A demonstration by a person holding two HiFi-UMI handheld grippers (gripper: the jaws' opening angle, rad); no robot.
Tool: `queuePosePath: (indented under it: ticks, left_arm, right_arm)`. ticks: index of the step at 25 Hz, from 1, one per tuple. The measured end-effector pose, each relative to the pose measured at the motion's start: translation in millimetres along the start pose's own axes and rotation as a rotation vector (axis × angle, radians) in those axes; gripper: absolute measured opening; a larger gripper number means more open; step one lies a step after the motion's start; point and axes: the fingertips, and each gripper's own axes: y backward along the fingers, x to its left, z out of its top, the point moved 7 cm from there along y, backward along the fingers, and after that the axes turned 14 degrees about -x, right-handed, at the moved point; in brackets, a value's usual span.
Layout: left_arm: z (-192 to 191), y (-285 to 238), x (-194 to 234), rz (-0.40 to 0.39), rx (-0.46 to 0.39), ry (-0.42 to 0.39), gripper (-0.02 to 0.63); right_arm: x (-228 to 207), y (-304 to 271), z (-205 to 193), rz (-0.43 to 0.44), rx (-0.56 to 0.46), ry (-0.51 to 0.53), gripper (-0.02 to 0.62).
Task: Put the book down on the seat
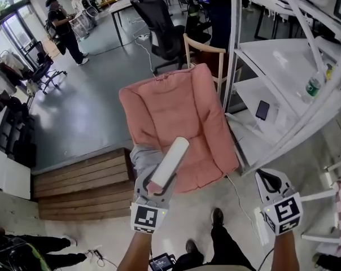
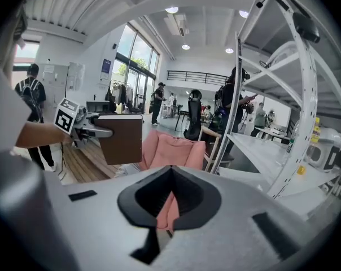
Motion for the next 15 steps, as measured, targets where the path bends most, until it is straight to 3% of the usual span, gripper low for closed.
queuePosePath:
  ticks: [15]
  left_arm:
    - [-158, -99, -16, -0.026, 0.142, 0.013, 0.216]
  right_arm:
    - [-56, -81, -101, 0.013, 0.121, -0.060, -0.008]
